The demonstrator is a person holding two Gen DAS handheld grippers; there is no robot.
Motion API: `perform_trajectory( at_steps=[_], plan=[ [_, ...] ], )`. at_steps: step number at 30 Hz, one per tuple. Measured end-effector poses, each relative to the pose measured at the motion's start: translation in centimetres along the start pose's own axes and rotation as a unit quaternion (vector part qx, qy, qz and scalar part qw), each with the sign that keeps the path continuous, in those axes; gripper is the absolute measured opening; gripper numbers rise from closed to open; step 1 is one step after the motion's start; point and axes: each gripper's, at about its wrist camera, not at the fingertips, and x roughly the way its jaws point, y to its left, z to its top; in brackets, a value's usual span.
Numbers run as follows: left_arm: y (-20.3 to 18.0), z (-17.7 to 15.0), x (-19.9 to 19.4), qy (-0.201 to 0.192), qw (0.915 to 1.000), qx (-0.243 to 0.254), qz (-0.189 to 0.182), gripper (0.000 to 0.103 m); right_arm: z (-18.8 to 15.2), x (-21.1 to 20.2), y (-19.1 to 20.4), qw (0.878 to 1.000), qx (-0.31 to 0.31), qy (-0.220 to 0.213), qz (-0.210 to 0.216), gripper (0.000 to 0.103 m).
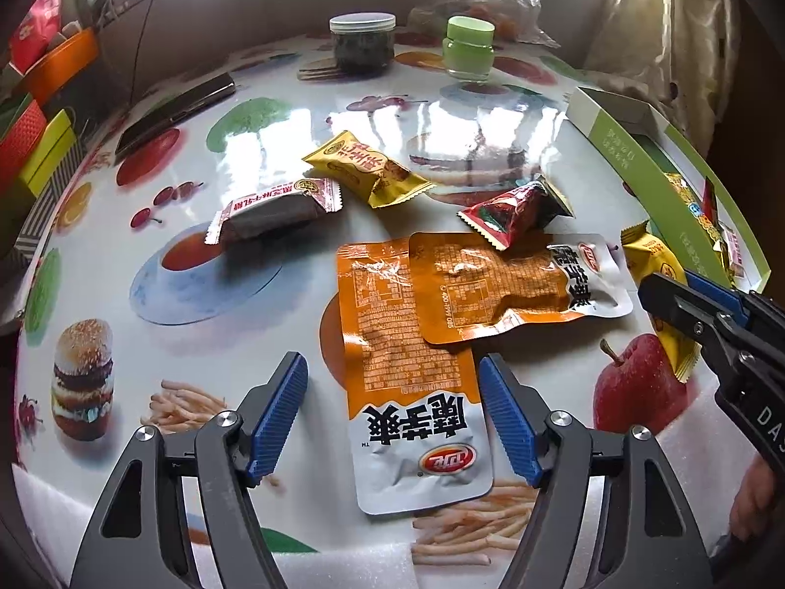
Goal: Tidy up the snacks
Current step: 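Grasp the gold peanut bar with the right tool, then grasp the orange packet with the left tool while the right tool holds the gold bar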
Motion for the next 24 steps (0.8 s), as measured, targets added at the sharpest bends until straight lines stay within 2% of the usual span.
perform_trajectory(
  at_steps=[2, 4, 13, 24],
  plan=[
    [0.2, 0.0, -0.1, -0.003, 1.0000, -0.005, 0.002, 0.067, 0.0, 0.0, 0.1, 1.000, -0.001, 0.001, -0.001, 0.023],
    [0.3, 0.0, -0.3, -0.008, 0.9999, -0.006, 0.002, 0.054, 0.0, 0.1, 0.1, 1.000, -0.001, 0.001, -0.001, 0.023],
    [0.9, -0.1, -0.6, -0.015, 0.9996, -0.022, -0.012, 0.052, 0.0, 0.1, 0.2, 1.000, -0.001, 0.002, -0.003, 0.023],
    [1.7, -0.3, -1.0, -0.018, 0.9993, -0.030, -0.012, 0.050, 0.0, 0.1, 0.1, 1.000, -0.002, -0.001, -0.005, 0.020]
  ],
)
